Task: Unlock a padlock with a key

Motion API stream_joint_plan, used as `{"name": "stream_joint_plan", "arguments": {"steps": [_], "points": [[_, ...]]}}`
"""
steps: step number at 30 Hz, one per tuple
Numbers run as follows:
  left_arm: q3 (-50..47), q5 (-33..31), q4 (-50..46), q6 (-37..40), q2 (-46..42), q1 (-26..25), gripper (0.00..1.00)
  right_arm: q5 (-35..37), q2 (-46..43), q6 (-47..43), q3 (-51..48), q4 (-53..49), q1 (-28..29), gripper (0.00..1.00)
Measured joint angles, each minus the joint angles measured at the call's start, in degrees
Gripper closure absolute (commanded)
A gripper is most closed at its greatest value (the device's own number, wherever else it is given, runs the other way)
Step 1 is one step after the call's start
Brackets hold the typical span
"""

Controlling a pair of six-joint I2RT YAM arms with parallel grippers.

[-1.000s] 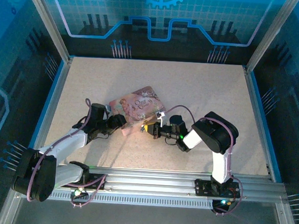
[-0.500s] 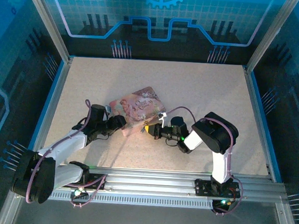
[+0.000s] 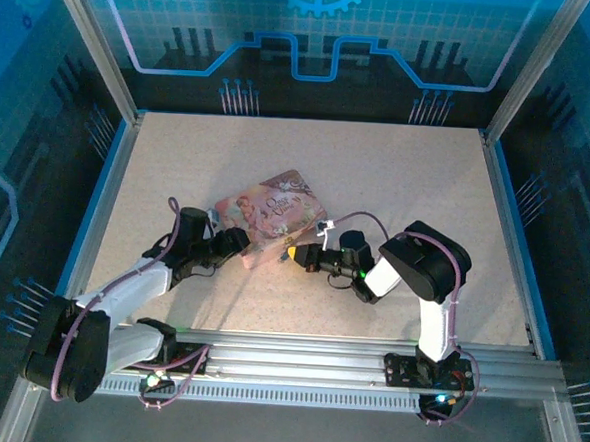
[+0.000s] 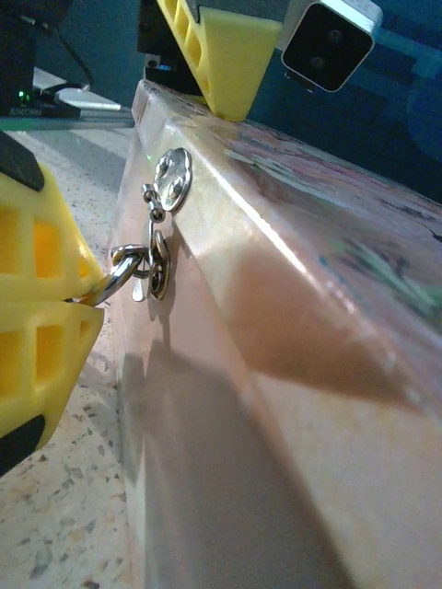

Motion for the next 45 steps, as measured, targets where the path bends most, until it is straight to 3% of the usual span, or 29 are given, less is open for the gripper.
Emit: {"name": "stream_joint_plan", "arguments": {"steps": [24,45], "points": [[-0.7,-0.3,0.6,-1.0,-0.5,0.0,0.43,-1.4,2.0,18.0,1.2,2.7,-0.2,0.96],[-0.7,-0.4,0.6,-1.0,-0.5,0.0,0.43,-1.4,2.0,20.6,1.2,3.4,-2.5,0.96]]}}
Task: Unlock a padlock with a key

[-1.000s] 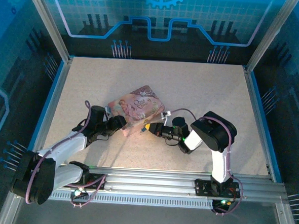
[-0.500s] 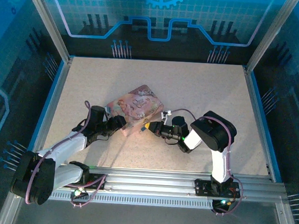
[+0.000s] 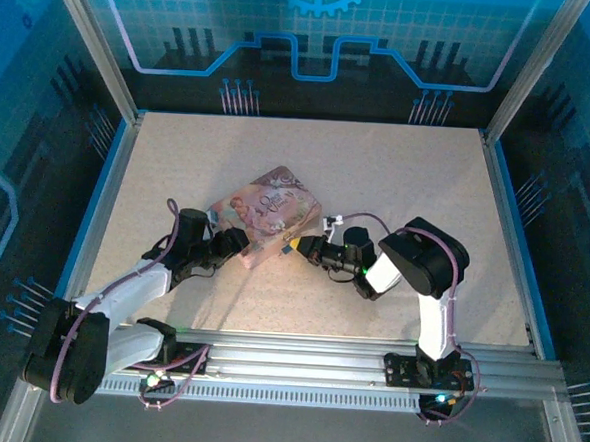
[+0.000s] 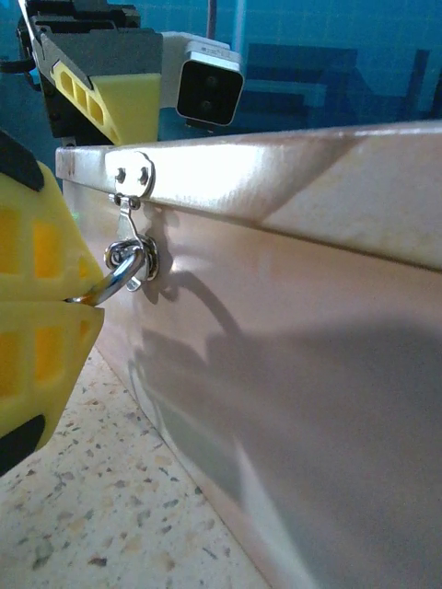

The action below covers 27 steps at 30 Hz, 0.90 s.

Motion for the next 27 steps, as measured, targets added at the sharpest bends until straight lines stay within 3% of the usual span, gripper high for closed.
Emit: {"name": "stream_joint_plan", "arguments": {"steps": [10,18,27], "points": [[0.0,0.0,0.0,0.0,0.0,0.0,0.41,0.1,-0.4,0.1,-0.6,1.2,-1.2,0.96],[0.0,0.0,-0.7,0.0,-0.1,0.0,0.34,0.4,-3.6,-1.4,-1.9,0.1,-1.8,0.96],[0.9,-0.3,-6.6,0.5,-2.3,-0.1,0.27,0.4,-11.2,-6.3,-4.6,-7.6,-2.6,0.96]]}}
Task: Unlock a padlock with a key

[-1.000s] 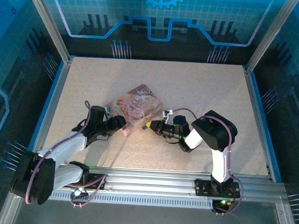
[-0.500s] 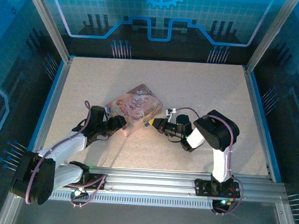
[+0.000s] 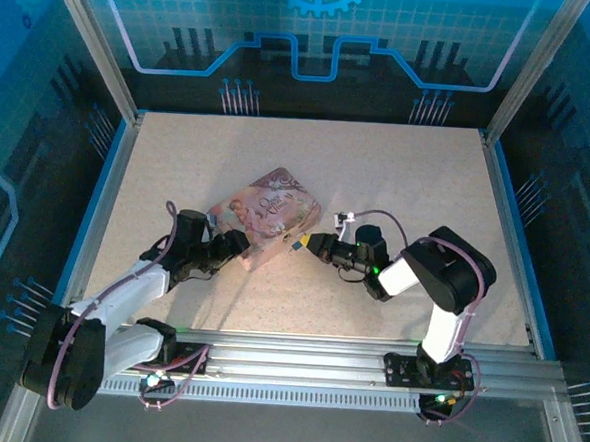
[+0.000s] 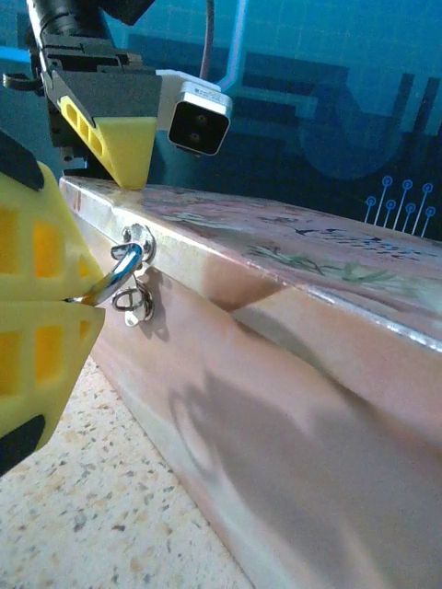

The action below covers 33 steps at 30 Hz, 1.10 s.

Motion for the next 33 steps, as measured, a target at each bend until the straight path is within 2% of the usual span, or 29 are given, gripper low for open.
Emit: {"name": "stream_joint_plan", "arguments": {"steps": [9,14,21,24,29,33], "points": [[3.2,-2.4,-8.5,1.9,-4.9,-0.1,0.23,0.1,-16.3,-11.3,0.2,-20.4,-0.1,0.95],[4.7,-4.5,-12.3,3.7,-8.6,-0.1,0.2,0.9,-25.9,-21.0,3.2,-39.2,0.1,0.95],[5.7,-7.5,-17.1,6.5,-10.5,0.0,0.09,3.3,-36.1,-33.2,10.2,-65.5,1.4,0.95],[5.9,-8.8,-18.8,7.7,-10.9,0.0,0.01,5.0,-39.4,-36.2,11.7,-74.4,1.5,0.95],[6.0,-10.3,-20.6,8.8,-12.7,0.0,0.01,7.2,-43.1,-38.6,11.9,-86.0,1.5,0.94],[6.0,-10.6,-20.7,8.9,-13.2,0.1,0.01,8.3,-45.0,-38.9,11.8,-90.8,1.5,0.94]]}}
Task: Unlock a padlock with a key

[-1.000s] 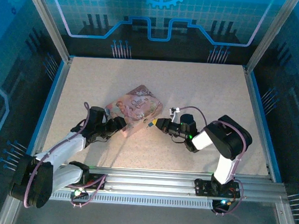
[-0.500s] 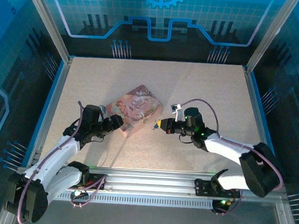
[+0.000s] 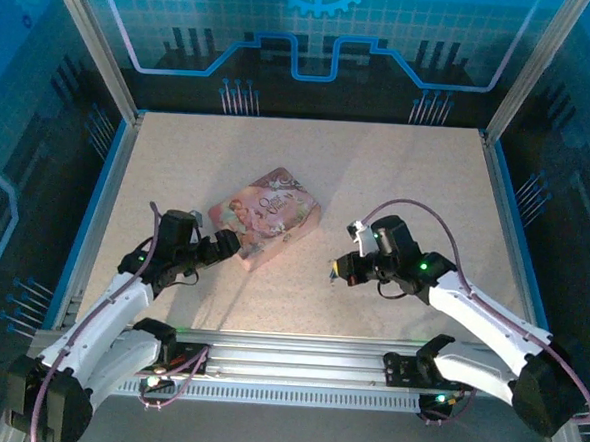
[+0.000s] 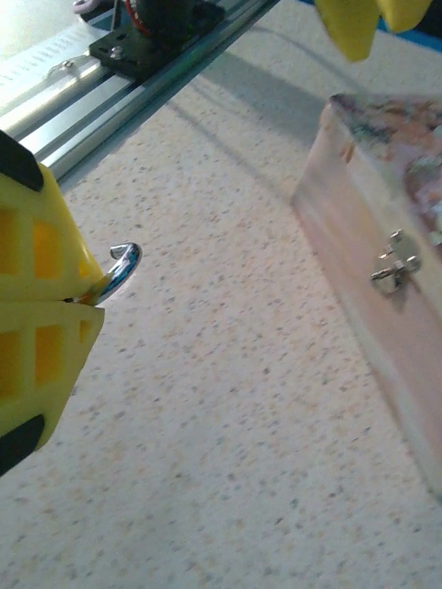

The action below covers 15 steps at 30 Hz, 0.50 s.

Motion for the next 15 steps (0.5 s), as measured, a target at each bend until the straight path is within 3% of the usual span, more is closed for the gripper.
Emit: {"name": "stream_joint_plan", "arguments": {"steps": [6,15], "points": [[0.0,-0.1,0.0,0.0,0.0,0.0,0.01,0.8,0.0,0.2,-0.1,-4.7,0.0,0.94],[0.0,-0.1,0.0,0.0,0.0,0.1,0.01,1.4,7.1,0.9,-1.4,-6.5,0.0,0.95]]}}
